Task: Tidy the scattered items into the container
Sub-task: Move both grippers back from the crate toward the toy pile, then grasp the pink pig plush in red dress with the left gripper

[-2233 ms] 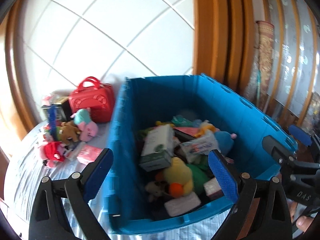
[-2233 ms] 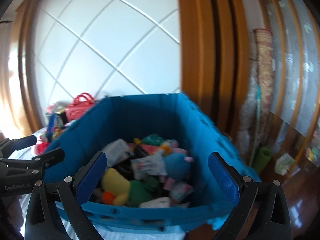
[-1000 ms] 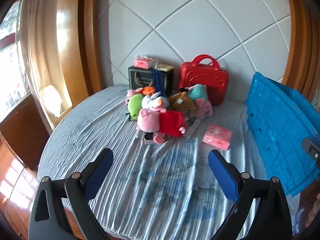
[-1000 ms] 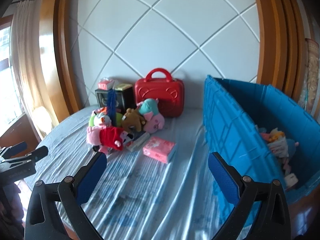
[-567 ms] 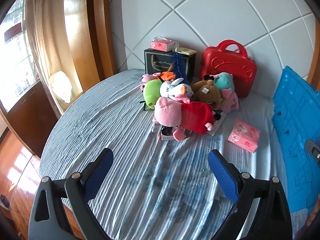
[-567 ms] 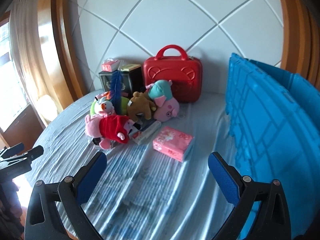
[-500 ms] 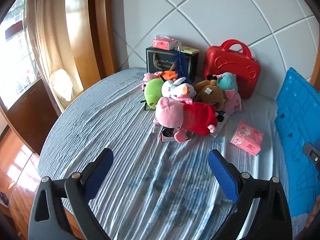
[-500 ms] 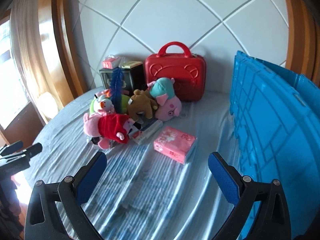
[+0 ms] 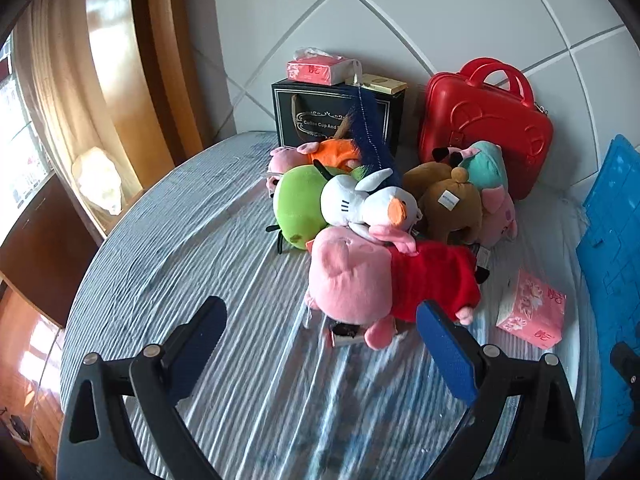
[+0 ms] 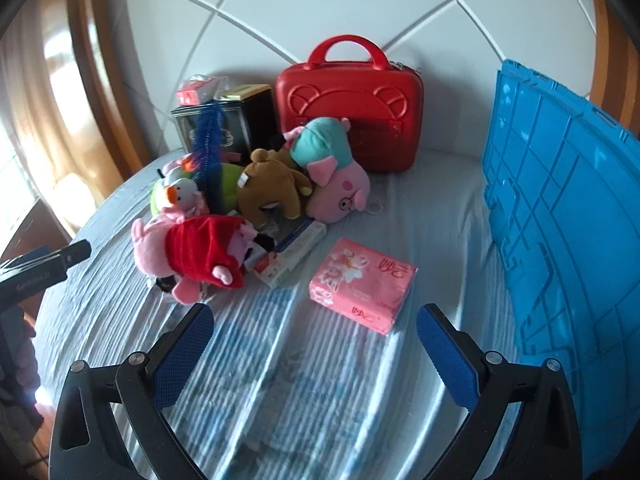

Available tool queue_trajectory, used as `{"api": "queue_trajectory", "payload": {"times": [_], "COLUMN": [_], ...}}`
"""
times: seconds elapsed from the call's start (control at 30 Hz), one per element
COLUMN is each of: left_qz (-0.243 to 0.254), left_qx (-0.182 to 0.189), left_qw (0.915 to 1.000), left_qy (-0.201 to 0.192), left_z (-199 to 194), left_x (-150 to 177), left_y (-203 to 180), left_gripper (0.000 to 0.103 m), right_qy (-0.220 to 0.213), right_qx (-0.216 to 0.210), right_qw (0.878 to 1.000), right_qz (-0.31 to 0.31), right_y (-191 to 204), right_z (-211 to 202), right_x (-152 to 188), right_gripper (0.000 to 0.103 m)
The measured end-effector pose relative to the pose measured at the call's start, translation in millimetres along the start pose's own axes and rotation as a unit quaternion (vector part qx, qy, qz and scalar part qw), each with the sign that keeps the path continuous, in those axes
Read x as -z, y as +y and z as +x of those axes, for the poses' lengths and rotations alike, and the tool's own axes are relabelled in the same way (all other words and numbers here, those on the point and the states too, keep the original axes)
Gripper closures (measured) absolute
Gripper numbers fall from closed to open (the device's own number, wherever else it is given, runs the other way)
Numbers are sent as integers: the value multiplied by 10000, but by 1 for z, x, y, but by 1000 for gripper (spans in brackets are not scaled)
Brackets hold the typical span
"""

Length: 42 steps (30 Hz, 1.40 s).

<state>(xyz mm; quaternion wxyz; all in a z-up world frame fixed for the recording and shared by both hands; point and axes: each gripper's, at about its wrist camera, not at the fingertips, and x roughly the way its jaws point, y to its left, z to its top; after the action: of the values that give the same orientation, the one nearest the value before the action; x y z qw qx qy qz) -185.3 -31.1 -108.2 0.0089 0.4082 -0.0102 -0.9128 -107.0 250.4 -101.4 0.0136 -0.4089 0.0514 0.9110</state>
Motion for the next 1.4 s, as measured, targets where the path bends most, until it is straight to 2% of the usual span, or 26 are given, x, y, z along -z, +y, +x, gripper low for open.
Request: {"api": "queue_trajectory", "payload": {"times": [0.23,0.4,0.53,0.63,0.7,0.8,0.9,1.03,1.17,1.27,1.4], "left_qz": [163,256,436,644,766,799,729,642,265,74,15], "left_qx": [184,199,444,683,719,604,361,-3,-68,-23,16], "left_qw": [9990,9961,9950,9912,9889,9889,9901,9901,9933,9950,9957], "left_qy": [361,825,778,934,1053,1099,1147,1250,1121,995,925], "left_z": [76,124,116,109,106,103,98,95,76,57,40], "left_x": [-32,-33,-14,3,16,27,32,43,53,59,69], "left_y": [5,3,3,3,1,2,11,24,37,41,33], "left_gripper": [6,6,6,6,6,6,6,6,6,6,6], "right_qy": [312,485,648,764,909,1361,1343,1574,1953,1892,1626], "right_qx": [48,49,142,89,116,135,-26,-531,-1202,-1218,-1077], "right_qw": [9994,9987,9978,9970,9957,9901,9904,9857,9717,9721,9794], "right_qz": [164,114,24,-37,-158,-329,-326,-277,-574,-664,-527], "right_y": [29,48,59,67,72,79,83,89,113,119,95], "right_z": [53,99,139,160,177,200,186,164,154,145,120], "right_x": [-16,-40,-58,-59,-54,-38,-19,10,45,62,61], "right_gripper": [0,0,0,0,0,0,1,0,0,1,0]}}
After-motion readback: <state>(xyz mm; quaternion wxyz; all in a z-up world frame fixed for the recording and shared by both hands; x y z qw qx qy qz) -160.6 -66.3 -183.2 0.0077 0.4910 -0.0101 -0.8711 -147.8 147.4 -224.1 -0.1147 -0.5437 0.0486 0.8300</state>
